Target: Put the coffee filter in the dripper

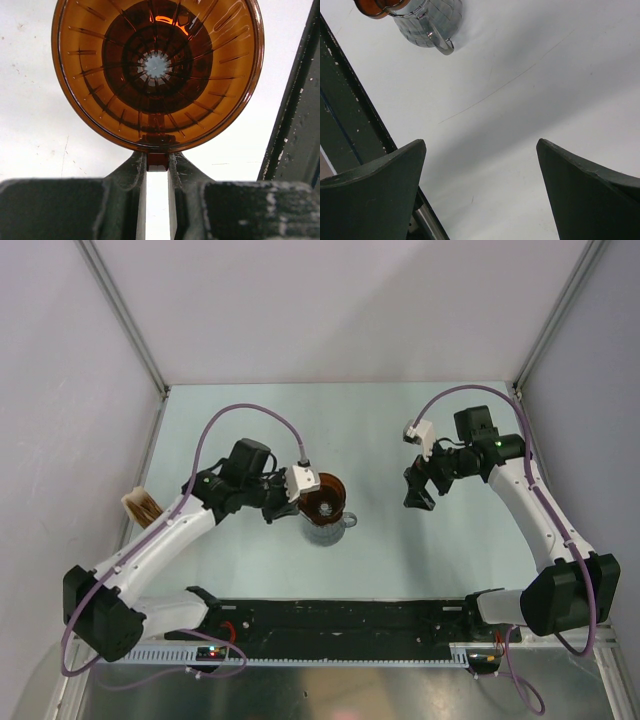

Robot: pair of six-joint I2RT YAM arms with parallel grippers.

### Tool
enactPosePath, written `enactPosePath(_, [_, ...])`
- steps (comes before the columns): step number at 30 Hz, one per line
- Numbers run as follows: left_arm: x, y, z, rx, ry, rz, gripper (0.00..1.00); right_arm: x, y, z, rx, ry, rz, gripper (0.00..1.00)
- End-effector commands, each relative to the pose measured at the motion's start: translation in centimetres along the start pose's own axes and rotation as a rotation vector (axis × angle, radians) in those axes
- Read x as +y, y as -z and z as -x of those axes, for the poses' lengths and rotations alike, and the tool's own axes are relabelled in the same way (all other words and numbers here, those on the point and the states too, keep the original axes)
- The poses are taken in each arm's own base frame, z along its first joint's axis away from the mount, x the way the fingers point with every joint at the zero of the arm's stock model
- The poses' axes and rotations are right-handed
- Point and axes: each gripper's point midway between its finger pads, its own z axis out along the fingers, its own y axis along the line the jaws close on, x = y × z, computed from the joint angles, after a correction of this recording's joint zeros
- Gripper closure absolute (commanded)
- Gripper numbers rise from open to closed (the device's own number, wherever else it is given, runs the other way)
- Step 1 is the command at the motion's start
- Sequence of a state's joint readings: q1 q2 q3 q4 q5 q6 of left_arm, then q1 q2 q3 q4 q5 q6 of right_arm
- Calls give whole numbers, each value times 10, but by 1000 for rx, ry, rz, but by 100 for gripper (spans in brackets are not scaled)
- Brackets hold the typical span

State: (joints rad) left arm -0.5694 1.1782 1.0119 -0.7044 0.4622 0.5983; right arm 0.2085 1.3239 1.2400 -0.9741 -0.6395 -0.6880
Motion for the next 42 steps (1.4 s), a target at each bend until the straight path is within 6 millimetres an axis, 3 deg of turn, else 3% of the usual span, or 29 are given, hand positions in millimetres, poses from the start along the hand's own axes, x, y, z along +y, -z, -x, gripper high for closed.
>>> enactPosePath(1, [-10, 9, 17, -53, -12, -27, 100, 3, 1, 1, -3, 14, 6, 0])
enactPosePath(18, [-2, -14, -3, 47, 60, -37, 100, 11, 0, 0, -1, 23, 41, 0])
enactPosePath(35, [12, -13, 0, 49, 63, 9, 99, 13, -2, -1, -1, 23, 54, 0])
enactPosePath(42, [14, -13, -3, 57, 58, 14, 83, 14, -2, -1, -1, 29, 53, 0])
